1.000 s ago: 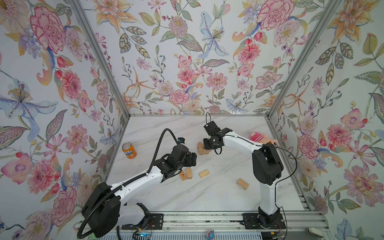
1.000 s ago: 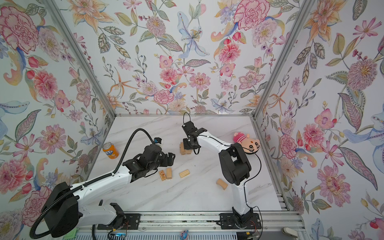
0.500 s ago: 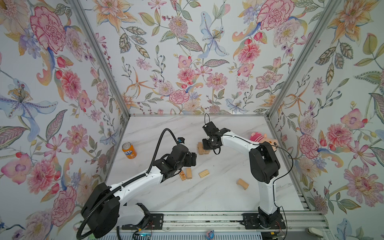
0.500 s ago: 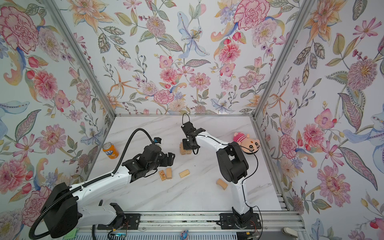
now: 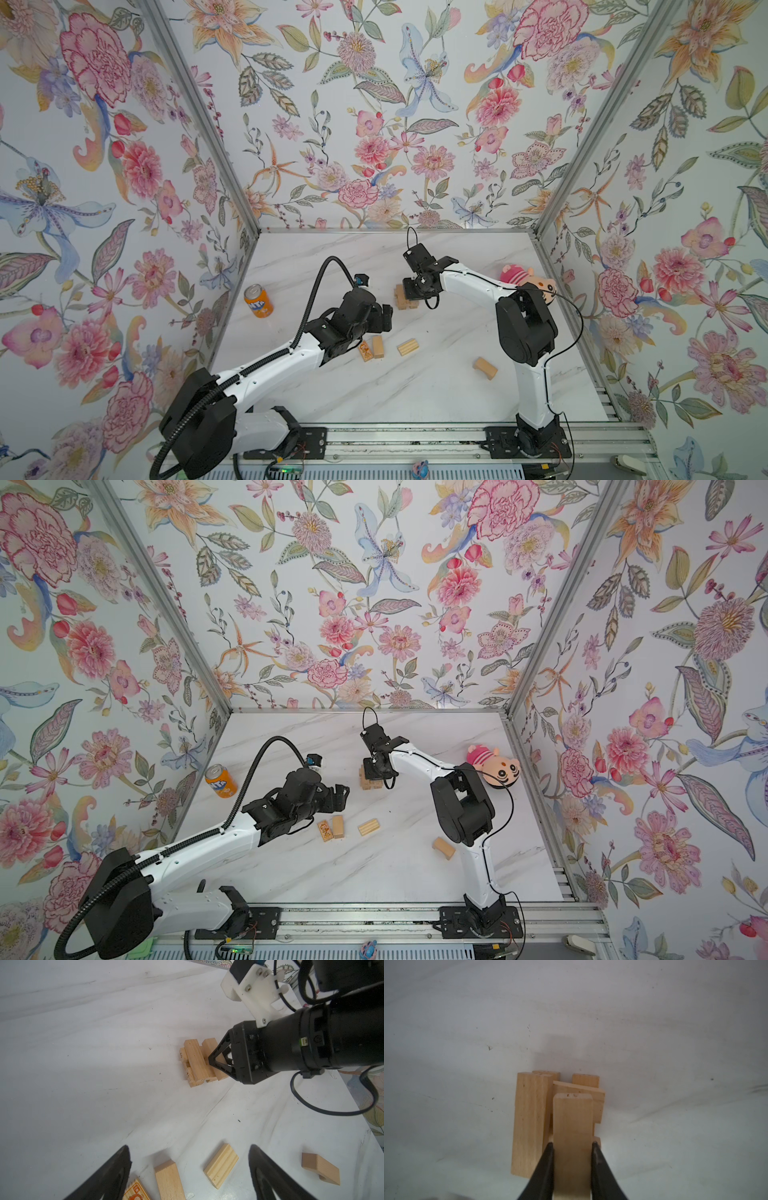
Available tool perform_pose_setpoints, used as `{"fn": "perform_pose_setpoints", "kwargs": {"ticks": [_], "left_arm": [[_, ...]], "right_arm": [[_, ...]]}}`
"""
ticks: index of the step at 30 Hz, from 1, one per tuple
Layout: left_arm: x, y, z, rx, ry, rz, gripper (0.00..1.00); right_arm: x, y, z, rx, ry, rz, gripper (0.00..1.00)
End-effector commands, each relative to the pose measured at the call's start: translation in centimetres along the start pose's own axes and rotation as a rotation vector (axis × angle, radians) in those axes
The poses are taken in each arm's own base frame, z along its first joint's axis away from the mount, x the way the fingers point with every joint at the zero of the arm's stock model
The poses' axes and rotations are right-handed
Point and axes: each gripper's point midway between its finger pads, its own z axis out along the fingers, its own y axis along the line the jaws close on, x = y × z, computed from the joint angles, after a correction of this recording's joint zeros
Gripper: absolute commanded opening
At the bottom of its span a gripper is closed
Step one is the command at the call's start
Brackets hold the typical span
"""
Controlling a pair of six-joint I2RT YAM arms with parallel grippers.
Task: Build the wood block tower
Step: 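Lower the block upright against the structure with the right gripper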
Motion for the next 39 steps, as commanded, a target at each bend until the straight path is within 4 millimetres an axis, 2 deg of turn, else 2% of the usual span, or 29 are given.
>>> {"fn": "perform_pose_setpoints", "kwargs": {"ticks": [1,31,39], "left_arm": [[-0.6,0.2,-0.7,-0.013,-0.026,0.022,0.90],[-0.5,1.1,-1.3,-0.029,-0.040,0.012,0.90],[-0.7,1.4,-1.4,-0.037,-0.047,0.008,0.90]], "right_arm": [[-0.5,0.5,0.2,-0.003,-0.006,0.011,0.26],[-0.4,0.3,0.9,0.025,0.004,0.012,0.28],[-0.7,0.4,0.7,0.024,-0.005,0.010,0.35]]}}
